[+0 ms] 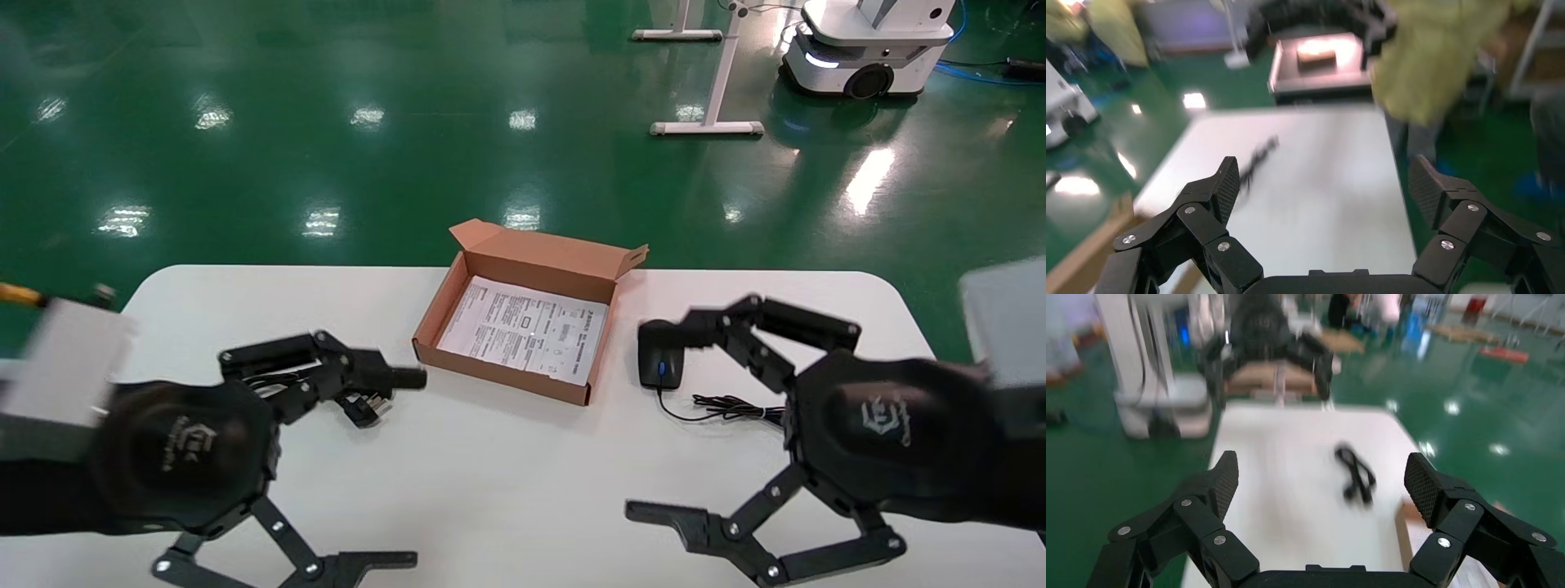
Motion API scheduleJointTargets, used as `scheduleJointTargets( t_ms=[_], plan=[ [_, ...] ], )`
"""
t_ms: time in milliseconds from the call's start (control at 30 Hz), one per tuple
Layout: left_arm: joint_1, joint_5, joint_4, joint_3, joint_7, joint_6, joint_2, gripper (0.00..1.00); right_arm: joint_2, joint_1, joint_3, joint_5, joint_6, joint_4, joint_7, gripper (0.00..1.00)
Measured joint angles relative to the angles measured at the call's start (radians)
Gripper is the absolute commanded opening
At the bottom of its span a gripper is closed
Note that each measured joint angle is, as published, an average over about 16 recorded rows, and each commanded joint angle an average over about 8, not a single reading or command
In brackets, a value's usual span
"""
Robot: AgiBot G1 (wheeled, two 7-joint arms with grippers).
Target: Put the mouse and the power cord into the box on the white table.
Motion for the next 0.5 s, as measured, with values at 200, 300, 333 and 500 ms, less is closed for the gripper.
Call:
scheduleJointTargets(
  t_ms=[200, 300, 333, 500],
  plan=[
    [-0.151, 0.187, 0.113, 0.119, 0.074, 0.019, 0.024, 1.0, 0.004, 0.086, -0.078, -0.153, -0.027, -0.111, -0.121, 1.0],
    [-0.225, 0.288, 0.2, 0.181, 0.129, 0.016, 0.051, 1.0, -0.007, 0.138, -0.124, -0.24, -0.032, -0.19, -0.197, 1.0],
    [-0.249, 0.322, 0.233, 0.201, 0.15, 0.014, 0.063, 1.0, -0.012, 0.157, -0.14, -0.269, -0.031, -0.219, -0.224, 1.0],
    [-0.358, 0.486, 0.417, 0.296, 0.265, -0.002, 0.137, 1.0, -0.054, 0.248, -0.215, -0.416, -0.017, -0.371, -0.362, 1.0]
  ],
)
